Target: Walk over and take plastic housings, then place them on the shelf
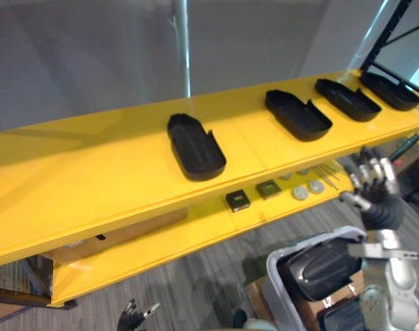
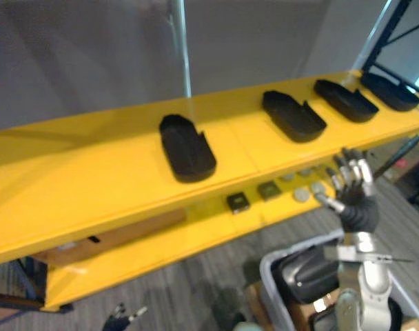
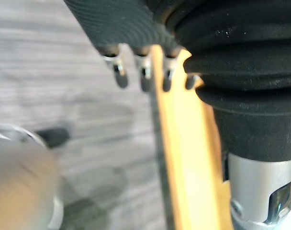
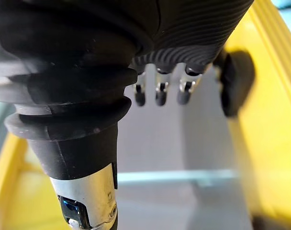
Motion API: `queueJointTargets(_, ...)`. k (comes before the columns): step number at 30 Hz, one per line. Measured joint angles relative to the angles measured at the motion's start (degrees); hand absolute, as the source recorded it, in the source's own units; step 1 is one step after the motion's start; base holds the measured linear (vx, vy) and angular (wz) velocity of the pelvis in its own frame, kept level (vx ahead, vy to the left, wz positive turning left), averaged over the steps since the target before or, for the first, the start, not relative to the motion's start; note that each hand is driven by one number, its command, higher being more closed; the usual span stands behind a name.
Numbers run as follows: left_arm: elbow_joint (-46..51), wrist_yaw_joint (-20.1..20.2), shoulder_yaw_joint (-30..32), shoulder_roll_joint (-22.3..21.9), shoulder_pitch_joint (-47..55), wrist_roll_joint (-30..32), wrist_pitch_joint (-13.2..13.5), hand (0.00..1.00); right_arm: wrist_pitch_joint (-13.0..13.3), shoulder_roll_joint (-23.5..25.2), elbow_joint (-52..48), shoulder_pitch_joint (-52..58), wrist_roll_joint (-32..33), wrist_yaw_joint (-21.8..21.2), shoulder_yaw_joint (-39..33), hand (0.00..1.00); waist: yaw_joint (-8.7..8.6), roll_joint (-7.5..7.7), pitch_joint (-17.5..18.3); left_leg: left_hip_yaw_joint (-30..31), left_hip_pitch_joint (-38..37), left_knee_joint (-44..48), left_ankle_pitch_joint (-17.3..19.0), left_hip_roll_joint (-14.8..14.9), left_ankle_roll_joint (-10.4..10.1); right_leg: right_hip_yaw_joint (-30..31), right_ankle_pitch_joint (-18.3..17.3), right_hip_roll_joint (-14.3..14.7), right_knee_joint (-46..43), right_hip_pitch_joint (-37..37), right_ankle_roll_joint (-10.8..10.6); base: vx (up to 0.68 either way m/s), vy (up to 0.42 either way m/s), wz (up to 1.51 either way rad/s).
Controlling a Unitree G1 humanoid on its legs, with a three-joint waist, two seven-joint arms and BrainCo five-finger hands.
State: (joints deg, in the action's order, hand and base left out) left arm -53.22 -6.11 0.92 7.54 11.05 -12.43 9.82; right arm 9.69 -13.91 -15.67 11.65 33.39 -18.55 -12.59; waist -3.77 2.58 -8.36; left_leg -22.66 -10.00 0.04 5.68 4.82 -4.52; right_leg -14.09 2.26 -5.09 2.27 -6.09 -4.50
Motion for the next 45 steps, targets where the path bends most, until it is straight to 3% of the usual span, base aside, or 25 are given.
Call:
queueJointTargets(5,0.29,-0.31,-1.31,0.13,0.43,0.03,-0.47,0.00,-0.06,2.17,0.59,2.34,-2.72,-3.00,12.66,1.00,1.45,-0.78,0.90,0.48,-0.03,-1.68,-0.63,-0.57,0.08,-0.68,-0.04,-0.25,0.25,0.16,-0.06,-0.01,-0.006,0.05)
queueJointTargets(8,0.27,-0.54,-1.58,0.52,0.67,-0.06,-1.23,0.00,-0.06,2.80,1.94,2.11,-3.43,-2.77,16.45,1.00,1.71,-0.88,0.88,1.78,0.12,-2.71,-1.25,-0.87,0.20,-2.01,-0.12,-0.42,0.36,0.05,-0.17,0.03,-0.003,0.24)
queueJointTargets(10,0.12,-1.25,-1.51,0.79,1.48,-0.14,-1.73,0.00,-0.02,2.91,3.98,1.40,-5.96,-1.46,18.95,1.00,2.91,-0.95,0.74,2.02,0.20,-2.72,-1.29,-0.96,0.22,-2.44,-0.13,-0.49,0.38,0.10,-0.18,0.04,-0.001,0.12)
queueJointTargets(14,0.04,-2.27,-0.88,0.92,3.25,-1.22,-2.39,0.00,0.33,3.23,8.50,-1.00,-10.80,4.50,22.71,1.00,3.29,-0.65,-0.63,4.64,2.17,-2.21,-1.48,-1.56,0.53,-4.72,-0.50,-1.32,0.20,0.46,-0.72,0.01,0.003,0.29)
queueJointTargets(17,0.16,-2.23,0.10,0.74,3.32,-1.31,-2.34,0.00,2.31,3.90,11.69,-4.11,-12.45,9.23,22.94,1.00,4.70,-0.65,-2.77,4.92,4.13,-1.33,-1.55,-1.75,0.66,-4.88,-0.53,-1.85,-0.79,2.32,-0.76,-0.03,0.008,0.14)
queueJointTargets(18,0.15,-2.19,0.48,0.52,3.64,-1.32,-2.32,0.00,4.13,4.29,12.99,-5.80,-13.99,11.84,22.96,1.00,5.01,-0.60,-4.13,5.14,4.38,-1.34,-1.69,-1.92,0.88,-5.09,-0.53,-2.03,-0.94,2.50,-0.76,-0.02,0.004,0.08)
queueJointTargets(22,0.32,-2.11,0.54,0.49,4.33,-2.61,-2.17,0.00,8.06,5.18,13.34,-8.08,-16.29,16.22,22.98,1.00,5.54,-0.52,-4.69,6.65,5.73,-0.60,-1.63,-1.95,0.95,-6.25,-0.75,-2.27,-1.45,3.02,-1.02,0.01,-0.003,0.19)
queueJointTargets(29,0.63,-1.69,0.53,0.16,4.29,-3.26,0.15,0.00,8.99,5.75,13.07,-13.30,-17.14,18.57,23.21,1.00,6.37,-0.52,-5.16,7.87,6.27,1.54,-0.72,-2.10,1.67,-6.96,-1.21,-3.04,-3.03,2.60,-1.14,0.00,0.015,0.07)
queueJointTargets(34,2.31,-1.65,0.63,-0.14,4.17,-3.48,0.12,0.00,8.94,5.75,11.09,-15.22,-17.25,18.72,24.43,1.00,6.75,-0.49,-7.72,8.54,7.70,5.04,0.76,-2.42,2.33,-7.76,-1.23,-3.87,-3.44,2.01,-1.10,-0.07,0.026,0.08)
queueJointTargets(45,3.27,-1.66,2.44,-0.42,4.34,-3.47,0.17,0.00,7.40,5.76,10.19,-18.22,-17.24,20.72,25.34,1.00,8.05,-0.04,-8.57,10.54,11.31,11.08,3.34,-1.93,2.95,-9.08,-1.17,-4.03,-4.05,1.85,-1.13,-0.04,0.018,0.07)
